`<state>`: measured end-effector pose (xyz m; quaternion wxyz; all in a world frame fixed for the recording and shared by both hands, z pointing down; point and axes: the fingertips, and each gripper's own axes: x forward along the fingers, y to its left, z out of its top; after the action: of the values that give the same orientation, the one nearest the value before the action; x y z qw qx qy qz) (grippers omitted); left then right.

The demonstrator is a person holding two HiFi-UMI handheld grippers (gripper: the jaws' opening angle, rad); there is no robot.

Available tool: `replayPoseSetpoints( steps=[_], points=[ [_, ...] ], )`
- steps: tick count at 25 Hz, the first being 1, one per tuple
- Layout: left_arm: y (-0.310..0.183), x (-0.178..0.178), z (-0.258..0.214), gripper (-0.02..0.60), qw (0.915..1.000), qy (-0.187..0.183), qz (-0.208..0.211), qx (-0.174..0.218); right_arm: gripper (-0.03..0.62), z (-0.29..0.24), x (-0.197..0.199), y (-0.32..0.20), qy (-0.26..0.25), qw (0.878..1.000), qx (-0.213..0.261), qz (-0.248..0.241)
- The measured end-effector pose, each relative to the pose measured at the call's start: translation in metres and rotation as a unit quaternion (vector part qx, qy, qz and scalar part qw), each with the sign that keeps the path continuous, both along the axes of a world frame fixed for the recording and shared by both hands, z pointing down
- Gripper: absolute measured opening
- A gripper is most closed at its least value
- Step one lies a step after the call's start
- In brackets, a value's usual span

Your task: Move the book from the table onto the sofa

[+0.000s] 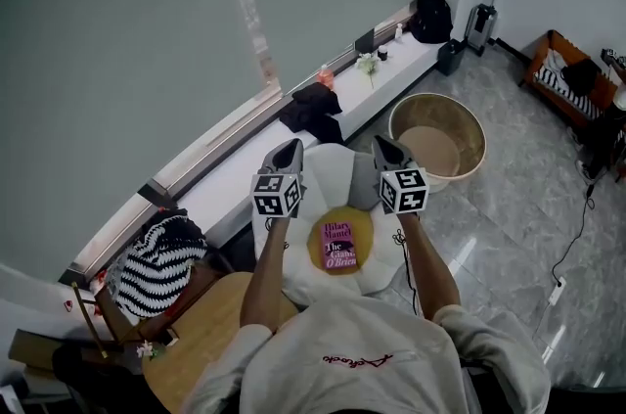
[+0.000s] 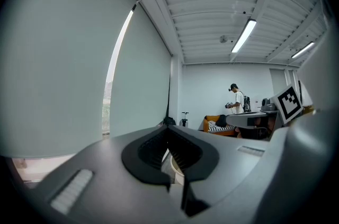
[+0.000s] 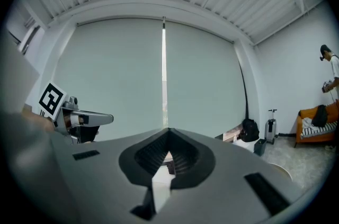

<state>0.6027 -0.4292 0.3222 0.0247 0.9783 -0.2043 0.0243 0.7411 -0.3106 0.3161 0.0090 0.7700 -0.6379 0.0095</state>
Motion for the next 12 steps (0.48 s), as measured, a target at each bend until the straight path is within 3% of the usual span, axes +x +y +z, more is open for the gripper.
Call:
replayPoseSetpoints(
  steps=[12],
  points=[
    [0.0005, -0.0014, 0.0018, 0.009, 1.0000, -0.004, 0.000, -0.001, 0.008, 0.0020, -0.0061, -0.0013, 0.006, 1.000, -0.005, -0.004]
  ],
)
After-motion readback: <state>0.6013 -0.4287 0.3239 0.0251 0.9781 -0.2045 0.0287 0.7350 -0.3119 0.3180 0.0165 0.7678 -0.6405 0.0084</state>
